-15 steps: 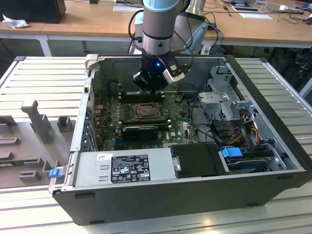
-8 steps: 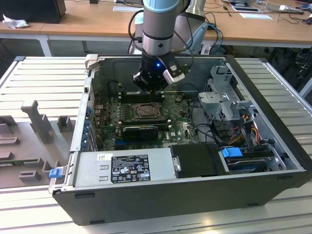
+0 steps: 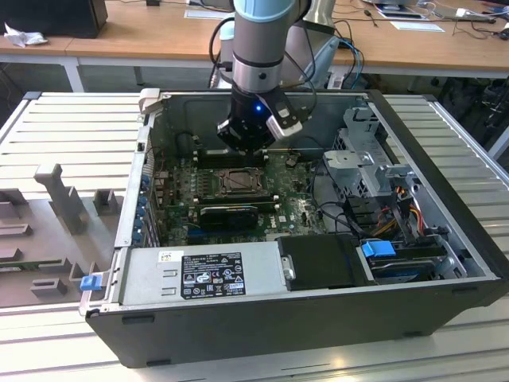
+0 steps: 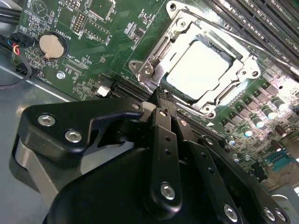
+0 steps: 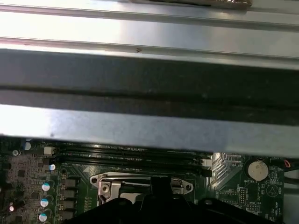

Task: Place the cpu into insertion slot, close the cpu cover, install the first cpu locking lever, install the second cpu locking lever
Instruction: 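Install the second cpu locking lever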

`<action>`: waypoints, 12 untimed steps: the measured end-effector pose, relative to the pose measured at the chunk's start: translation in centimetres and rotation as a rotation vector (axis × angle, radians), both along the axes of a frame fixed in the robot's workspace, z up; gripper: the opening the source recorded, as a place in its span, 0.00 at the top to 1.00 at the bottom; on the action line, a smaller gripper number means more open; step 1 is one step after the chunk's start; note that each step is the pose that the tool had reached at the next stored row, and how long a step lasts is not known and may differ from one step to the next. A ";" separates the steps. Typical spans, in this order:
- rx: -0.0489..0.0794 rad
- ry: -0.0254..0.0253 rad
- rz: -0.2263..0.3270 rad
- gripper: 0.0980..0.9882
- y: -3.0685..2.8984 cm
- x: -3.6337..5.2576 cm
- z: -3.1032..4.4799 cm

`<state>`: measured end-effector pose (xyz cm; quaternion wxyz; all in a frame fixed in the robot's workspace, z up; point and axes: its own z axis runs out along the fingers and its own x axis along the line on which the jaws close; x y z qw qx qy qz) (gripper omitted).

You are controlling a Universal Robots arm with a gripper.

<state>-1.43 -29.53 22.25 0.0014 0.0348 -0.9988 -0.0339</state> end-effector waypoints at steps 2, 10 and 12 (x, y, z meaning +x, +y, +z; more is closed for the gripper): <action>0.000 0.0000 0.000 0.99 -0.22 0.00 0.00; 0.000 -0.0001 0.000 0.99 -0.88 0.00 0.44; 0.000 -0.0001 0.000 0.99 -0.88 0.00 1.87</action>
